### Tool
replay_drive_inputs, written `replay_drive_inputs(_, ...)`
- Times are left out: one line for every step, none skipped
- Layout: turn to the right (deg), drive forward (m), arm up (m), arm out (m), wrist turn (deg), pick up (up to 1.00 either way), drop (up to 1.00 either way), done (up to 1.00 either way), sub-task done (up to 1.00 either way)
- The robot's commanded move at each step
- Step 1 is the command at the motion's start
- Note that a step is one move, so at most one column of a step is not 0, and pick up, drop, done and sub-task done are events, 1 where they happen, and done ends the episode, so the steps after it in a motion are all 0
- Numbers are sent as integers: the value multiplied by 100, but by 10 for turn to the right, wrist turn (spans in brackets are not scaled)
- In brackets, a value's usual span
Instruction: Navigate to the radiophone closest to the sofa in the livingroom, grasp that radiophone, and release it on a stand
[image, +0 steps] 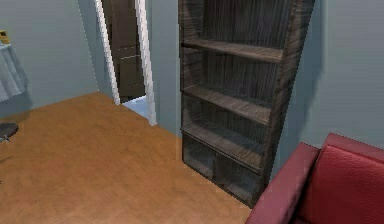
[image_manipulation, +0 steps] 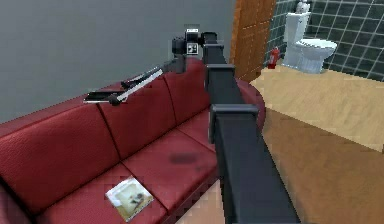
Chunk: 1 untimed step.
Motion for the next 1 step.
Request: replay_drive_inputs(0, 0, 0, 0, -420, 0, 0, 0, 0)
